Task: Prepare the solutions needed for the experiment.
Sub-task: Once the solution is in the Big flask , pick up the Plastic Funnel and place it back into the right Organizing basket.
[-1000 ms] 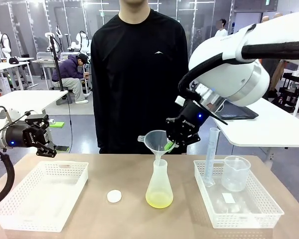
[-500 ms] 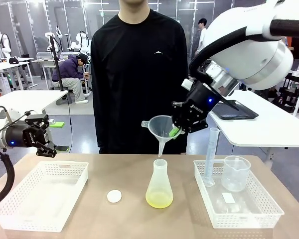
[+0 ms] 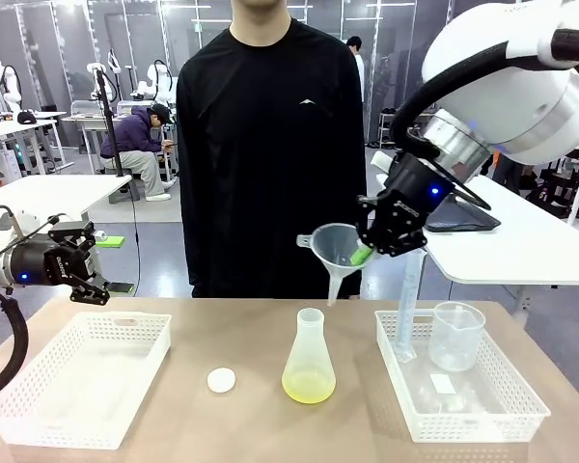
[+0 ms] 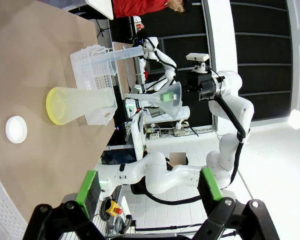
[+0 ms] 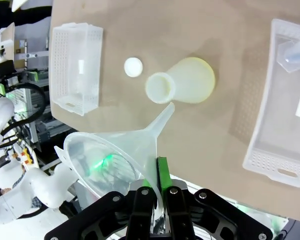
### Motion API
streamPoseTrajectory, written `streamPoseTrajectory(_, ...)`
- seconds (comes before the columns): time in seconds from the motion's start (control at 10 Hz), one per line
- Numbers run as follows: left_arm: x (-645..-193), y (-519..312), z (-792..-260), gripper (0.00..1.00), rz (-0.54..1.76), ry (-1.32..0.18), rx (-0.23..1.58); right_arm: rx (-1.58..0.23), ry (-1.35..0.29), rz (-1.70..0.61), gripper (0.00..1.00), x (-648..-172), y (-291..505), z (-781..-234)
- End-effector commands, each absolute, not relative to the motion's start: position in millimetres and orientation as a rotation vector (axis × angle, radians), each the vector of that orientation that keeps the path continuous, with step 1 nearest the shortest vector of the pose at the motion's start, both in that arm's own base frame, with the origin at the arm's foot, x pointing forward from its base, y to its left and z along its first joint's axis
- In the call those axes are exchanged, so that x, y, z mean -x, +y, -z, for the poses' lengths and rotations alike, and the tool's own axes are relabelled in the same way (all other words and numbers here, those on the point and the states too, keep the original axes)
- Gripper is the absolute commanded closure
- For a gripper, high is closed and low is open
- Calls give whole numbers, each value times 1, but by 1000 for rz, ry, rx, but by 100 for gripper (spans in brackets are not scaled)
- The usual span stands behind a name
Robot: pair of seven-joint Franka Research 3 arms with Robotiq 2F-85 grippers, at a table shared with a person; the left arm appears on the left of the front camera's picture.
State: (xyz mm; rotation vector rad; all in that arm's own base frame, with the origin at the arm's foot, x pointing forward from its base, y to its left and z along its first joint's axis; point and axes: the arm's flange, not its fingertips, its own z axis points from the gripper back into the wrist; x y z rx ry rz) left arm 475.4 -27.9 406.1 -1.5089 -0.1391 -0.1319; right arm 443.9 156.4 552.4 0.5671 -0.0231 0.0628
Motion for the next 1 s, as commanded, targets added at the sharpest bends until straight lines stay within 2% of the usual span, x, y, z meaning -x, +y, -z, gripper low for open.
streamPoseTrajectory(0.0, -476, -28, -408, 0, 127, -150, 1511, -546, 27, -86, 100, -443, 120, -550)
streamPoseTrajectory(0.5, -476, -28, -408, 0, 127, -150, 1511, -480, 57, 22, 100, -437, 19, -519)
streamPoseTrajectory(0.9, -476, -28, -408, 0, 127, -150, 1511, -454, 101, 89, 100, -441, 1, -482)
